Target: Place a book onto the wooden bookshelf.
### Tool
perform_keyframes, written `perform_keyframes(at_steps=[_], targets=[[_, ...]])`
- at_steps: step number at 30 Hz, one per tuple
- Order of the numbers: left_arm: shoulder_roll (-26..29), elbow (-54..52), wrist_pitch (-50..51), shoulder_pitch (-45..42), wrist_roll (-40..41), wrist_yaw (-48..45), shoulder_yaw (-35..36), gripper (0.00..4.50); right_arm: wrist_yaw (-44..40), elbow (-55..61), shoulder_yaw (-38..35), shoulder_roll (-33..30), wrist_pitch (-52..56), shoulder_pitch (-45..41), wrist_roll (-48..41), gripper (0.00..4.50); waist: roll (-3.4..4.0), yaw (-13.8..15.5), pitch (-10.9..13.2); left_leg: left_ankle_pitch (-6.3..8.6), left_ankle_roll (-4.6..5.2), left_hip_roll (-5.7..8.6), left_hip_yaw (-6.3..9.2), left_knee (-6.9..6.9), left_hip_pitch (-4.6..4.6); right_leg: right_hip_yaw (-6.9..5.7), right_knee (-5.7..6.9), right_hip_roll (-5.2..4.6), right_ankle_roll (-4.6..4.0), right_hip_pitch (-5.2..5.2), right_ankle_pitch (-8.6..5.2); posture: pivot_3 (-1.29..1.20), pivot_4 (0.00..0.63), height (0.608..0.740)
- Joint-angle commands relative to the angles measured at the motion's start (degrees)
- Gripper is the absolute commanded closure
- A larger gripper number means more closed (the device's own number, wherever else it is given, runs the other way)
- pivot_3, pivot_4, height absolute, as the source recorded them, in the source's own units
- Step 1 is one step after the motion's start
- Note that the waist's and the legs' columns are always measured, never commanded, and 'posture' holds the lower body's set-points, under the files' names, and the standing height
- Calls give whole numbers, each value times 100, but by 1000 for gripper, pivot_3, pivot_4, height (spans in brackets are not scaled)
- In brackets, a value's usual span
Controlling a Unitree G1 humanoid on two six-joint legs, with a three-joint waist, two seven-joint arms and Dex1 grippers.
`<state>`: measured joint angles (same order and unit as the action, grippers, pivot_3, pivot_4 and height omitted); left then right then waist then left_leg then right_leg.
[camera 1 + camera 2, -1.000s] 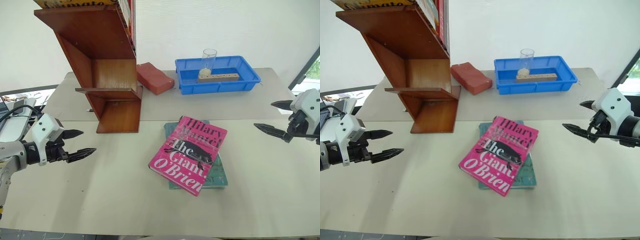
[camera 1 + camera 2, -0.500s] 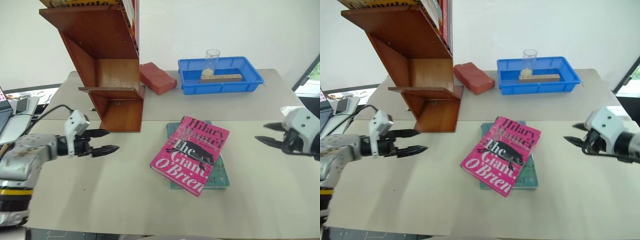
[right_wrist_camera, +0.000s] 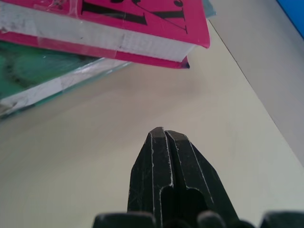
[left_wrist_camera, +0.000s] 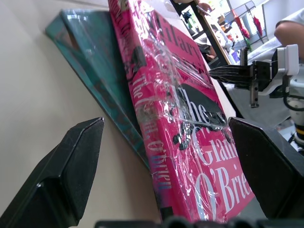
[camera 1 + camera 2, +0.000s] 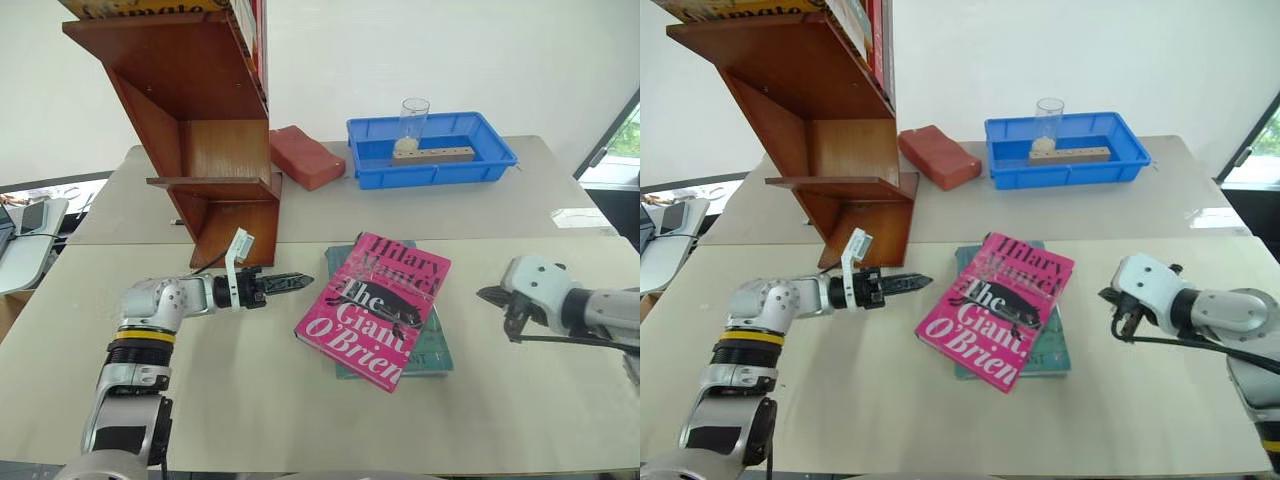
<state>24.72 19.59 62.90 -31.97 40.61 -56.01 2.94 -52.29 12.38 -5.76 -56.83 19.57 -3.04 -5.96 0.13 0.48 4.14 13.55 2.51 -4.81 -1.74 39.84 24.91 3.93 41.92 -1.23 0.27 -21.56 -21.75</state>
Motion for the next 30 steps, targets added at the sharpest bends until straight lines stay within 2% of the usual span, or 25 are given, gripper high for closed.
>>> perform_keyframes(at_steps=[1,10,17,20,26,30], targets=[[-285,340,83,-183,53,155,145,0,107,-309,549,314,-303,-617,300,4431,0,12,1,0,0,1,0,-1,-5,0,-4,0,0,6,0,0,150,637],[-853,270,98,174,50,446,182,0,2,-583,1125,943,-411,-1589,385,4431,1,24,1,-4,-7,6,9,2,-6,-1,-3,-2,0,22,0,0,150,637],[-1202,-532,485,607,519,916,652,0,-55,-570,1292,1215,-329,-1849,338,4431,3,28,1,-5,-9,7,14,1,-6,-4,-4,-3,0,26,0,0,150,637],[-1257,-880,540,772,694,1112,872,891,-63,-562,1286,1230,-334,-1843,318,4500,2,25,1,-6,-11,7,15,1,-6,-4,-4,-3,0,27,0,0,150,637],[-1166,-1585,527,916,992,1354,1166,3801,-115,-372,944,1092,-237,-1832,68,4500,2,24,2,-6,-11,8,17,0,-7,-4,-8,-3,0,29,0,0,150,637],[-995,-2414,-241,866,867,1266,1122,3904,-207,-70,248,668,82,-1670,-280,4500,5,52,6,-17,-30,8,19,-5,0,-4,-16,-3,0,30,0,0,150,637]])
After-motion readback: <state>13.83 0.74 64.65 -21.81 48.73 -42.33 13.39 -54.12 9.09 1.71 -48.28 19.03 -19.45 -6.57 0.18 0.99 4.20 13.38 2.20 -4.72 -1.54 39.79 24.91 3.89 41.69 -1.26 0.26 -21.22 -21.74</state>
